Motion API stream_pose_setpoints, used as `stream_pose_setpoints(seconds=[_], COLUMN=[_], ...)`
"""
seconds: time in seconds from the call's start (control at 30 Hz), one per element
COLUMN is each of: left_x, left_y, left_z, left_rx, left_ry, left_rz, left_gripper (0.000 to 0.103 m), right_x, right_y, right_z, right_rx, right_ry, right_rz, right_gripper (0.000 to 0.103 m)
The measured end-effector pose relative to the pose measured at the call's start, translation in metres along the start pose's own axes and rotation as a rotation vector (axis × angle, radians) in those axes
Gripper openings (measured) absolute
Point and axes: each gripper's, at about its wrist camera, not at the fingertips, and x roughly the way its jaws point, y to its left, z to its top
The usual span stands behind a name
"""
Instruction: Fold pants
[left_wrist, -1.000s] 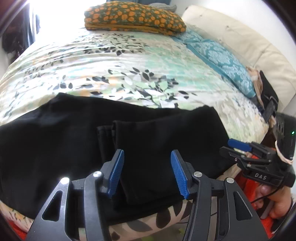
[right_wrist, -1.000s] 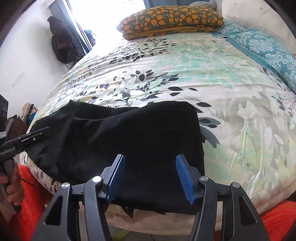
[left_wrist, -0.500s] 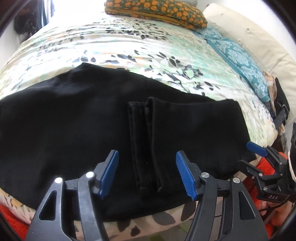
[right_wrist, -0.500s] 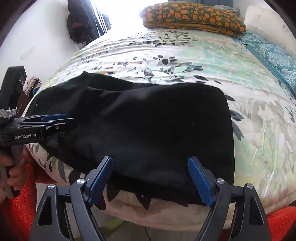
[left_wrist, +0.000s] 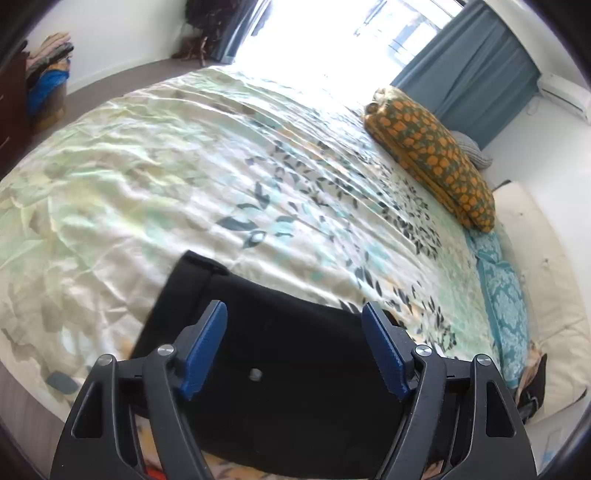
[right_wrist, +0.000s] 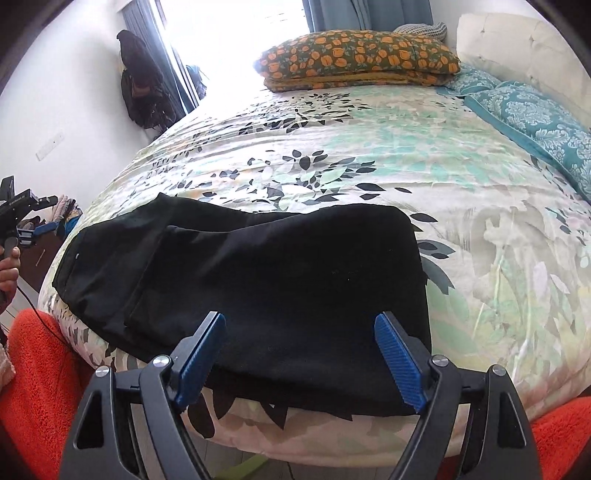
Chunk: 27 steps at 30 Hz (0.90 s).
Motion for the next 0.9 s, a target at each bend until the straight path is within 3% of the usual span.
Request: stream_pose_setpoints(seconds=[0.1,0.3,0.4,0.5,0.57,0.73,0.9], left_x=[0.013,0.04,0.061,0.083,0.092,0.097,0.105], left_y=[0.035,0.041,0.051,0.07,0.085,0.094,0.082], left_z=[0.009,0.002,0.0,-0.007,-0.013,-0.015,-0.017], left_rx=[-0.057,0.035,0.038,0.002,-0.081,-0.14,-0.081], left_ry=[0.063,0.124,0.176,0.248,0.3,0.332,0.35], left_rz=[0.027,0.021,0.063,0.102,0.054,0.022,0.062], left_gripper=[0.079,0.079,0.079,0.079,0.084,0.09,0.096], right_x=[0.005,0.006,0.006,0.004,0.005,0.009,0.009], right_y=[0.004,0.017,0.018,0.015,0.012,0.007,0.009], right_z=[0.001,-0.001,-0.002,-0.003,-0.002,-0.001,-0.001], right_rx=[-0.003,-0.051,-0.064,-0.05,-0.033,-0.004,-0.013], right_ry=[0.009,0.015,0.019,0.016,0.019,0.025,0.024], right_rz=[0.005,0.023,0.024,0.03,0.035,0.044,0.053], right_gripper=[0.083,0.083,0.083,0.083,0.083,0.083,0.083])
